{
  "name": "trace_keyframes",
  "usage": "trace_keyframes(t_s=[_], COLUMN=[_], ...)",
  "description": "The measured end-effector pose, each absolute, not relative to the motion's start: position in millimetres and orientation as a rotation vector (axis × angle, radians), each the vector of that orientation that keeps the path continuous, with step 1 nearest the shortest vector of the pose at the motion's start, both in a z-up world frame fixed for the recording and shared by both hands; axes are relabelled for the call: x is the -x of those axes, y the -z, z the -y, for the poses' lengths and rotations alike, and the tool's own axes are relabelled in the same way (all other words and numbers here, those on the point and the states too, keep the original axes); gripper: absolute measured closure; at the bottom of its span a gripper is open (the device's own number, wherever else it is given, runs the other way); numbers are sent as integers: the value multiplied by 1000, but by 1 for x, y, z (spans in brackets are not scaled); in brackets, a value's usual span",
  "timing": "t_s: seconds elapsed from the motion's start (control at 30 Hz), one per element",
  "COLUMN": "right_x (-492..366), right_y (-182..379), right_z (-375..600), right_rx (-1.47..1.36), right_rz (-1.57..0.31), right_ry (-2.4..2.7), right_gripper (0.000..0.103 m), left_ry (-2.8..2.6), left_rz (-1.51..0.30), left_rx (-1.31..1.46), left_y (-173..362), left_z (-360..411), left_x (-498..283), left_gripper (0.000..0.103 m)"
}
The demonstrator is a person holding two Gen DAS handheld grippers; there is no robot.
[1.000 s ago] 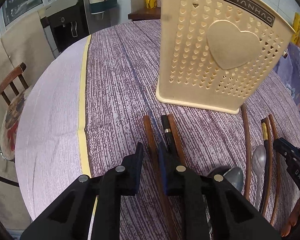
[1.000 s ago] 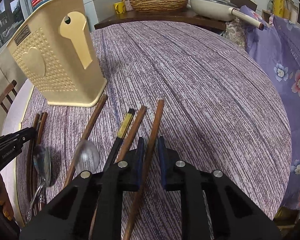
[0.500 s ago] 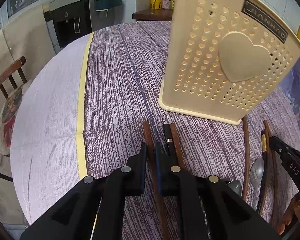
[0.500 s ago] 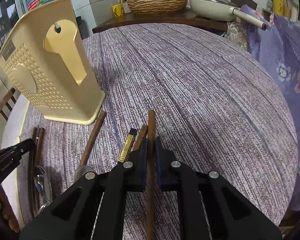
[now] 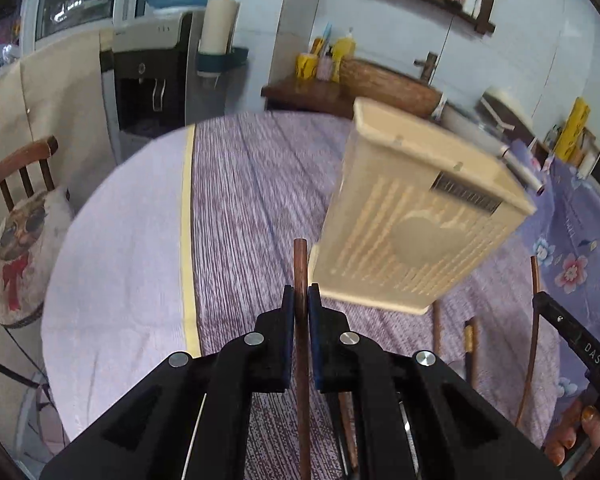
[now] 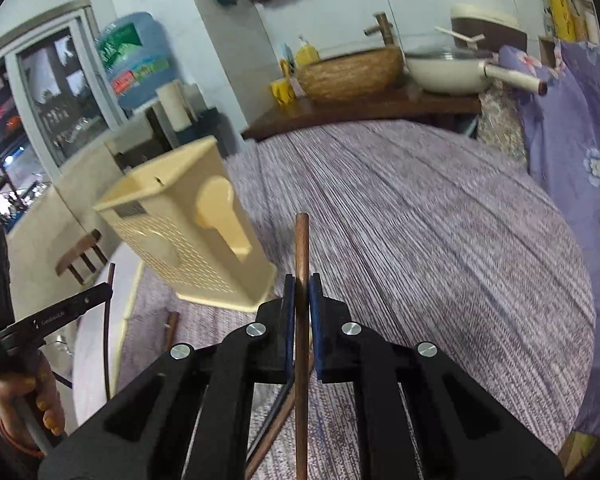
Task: Organize utensils
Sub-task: 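Lift both held chopsticks upright and carry them over the cream holder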
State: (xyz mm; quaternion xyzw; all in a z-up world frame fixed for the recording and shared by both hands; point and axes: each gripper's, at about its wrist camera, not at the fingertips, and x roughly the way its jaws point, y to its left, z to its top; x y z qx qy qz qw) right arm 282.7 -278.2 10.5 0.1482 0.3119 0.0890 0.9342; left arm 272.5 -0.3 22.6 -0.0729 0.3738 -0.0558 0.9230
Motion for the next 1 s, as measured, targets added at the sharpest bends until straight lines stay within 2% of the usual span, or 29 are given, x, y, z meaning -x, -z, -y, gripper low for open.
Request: trace_keyframes(t_s=[0.33,1.0], right_x=[-245,-230], right_y=[-65,-109], right_z=[291,272], right_rx=[-288,-205], right_rz=[-489,-442], right_ry=[-258,-377], right_gripper=[95,95], left_ry=[127,136], left_rz=[-545,-428], left_rx=[142,123], left_y=[-88,-127], left_z=[-7,-20], left_x=[-237,-210], left_gripper=[95,95])
